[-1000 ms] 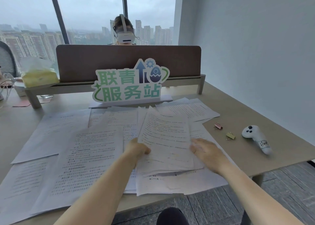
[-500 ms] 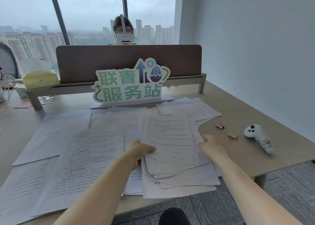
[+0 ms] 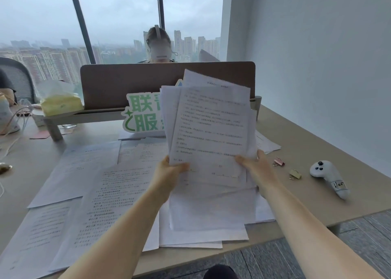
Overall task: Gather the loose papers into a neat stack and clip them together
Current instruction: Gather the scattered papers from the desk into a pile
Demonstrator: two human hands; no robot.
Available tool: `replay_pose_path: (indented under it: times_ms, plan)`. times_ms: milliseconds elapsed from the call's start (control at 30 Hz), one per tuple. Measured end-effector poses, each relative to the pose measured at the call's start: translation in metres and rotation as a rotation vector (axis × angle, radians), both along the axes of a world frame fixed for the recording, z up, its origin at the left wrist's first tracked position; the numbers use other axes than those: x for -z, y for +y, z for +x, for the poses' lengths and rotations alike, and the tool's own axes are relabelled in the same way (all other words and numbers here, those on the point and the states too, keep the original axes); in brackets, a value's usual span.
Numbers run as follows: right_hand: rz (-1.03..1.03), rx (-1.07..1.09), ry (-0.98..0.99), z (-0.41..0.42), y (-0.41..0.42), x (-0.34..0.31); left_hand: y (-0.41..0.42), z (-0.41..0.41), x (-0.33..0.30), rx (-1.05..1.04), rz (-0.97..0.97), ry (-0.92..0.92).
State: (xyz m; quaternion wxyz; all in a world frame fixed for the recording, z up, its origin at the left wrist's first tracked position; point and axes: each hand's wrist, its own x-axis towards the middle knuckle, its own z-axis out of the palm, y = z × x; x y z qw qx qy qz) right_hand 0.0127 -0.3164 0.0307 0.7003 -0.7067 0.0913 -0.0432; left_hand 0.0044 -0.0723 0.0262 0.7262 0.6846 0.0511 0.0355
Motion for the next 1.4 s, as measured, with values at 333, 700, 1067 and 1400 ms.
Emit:
replay_pose_path:
  times_ms: [333, 700, 1067, 1400]
  plan:
    - [-0.059, 0.042, -0.411, 0.000, 0.042, -0.047, 0.021, 0.000, -0.048, -0.054, 0.011, -0.329]
    - [-0.276, 0.027, -0.361, 0.005, 0.059, -0.037, 0.030, 0.003, -0.025, -0.081, 0.124, -0.235]
    - [-0.215, 0.263, -0.278, 0.011, 0.042, -0.033, 0.061, -0.031, 0.028, 0.046, 1.115, 0.346]
    - [-0.142, 0.256, -0.073, 0.005, 0.011, -0.019, 0.045, -0.029, 0.041, 0.127, 1.341, 0.551]
